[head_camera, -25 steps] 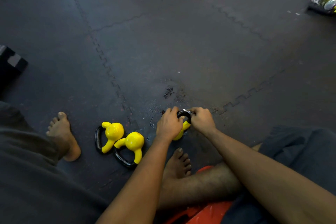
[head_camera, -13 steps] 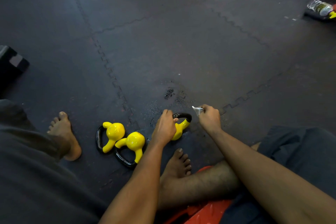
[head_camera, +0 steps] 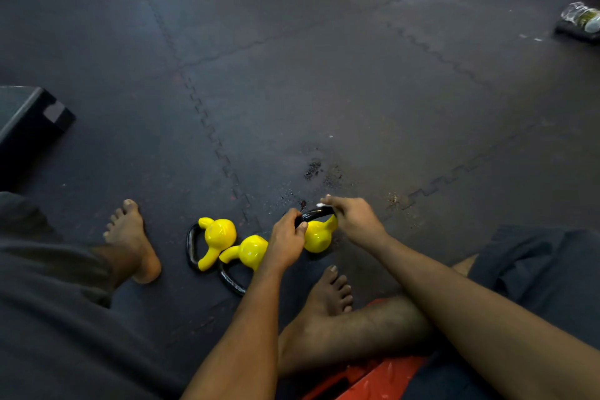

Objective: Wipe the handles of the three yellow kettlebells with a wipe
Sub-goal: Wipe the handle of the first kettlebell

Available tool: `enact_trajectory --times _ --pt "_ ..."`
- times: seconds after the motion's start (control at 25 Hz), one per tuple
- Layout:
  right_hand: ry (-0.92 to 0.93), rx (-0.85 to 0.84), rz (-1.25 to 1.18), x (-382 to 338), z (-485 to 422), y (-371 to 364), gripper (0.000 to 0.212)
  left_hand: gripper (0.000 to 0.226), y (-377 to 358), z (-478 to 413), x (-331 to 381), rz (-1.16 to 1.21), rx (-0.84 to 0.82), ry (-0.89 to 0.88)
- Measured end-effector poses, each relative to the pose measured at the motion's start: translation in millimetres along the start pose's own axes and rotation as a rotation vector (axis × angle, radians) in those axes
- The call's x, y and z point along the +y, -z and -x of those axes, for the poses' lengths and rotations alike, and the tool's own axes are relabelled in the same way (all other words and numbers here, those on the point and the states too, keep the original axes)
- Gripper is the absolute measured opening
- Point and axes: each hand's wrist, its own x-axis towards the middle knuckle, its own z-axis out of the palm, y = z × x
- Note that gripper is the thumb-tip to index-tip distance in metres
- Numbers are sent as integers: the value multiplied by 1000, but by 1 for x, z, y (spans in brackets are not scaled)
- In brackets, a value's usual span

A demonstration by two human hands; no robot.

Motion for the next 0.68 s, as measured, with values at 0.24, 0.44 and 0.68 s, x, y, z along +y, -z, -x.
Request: enact_trajectory --times 0.24,0.44,0.68 --pt "24 -68 128 -11 6 -9 26 21 -2 10 3 -6 56 5" --pt "1 -45 190 -15 7 -8 12 20 0 10 3 -38 48 -25" --pt "22 -55 131 -10 3 -11 14 21 0 9 -4 53 44 55"
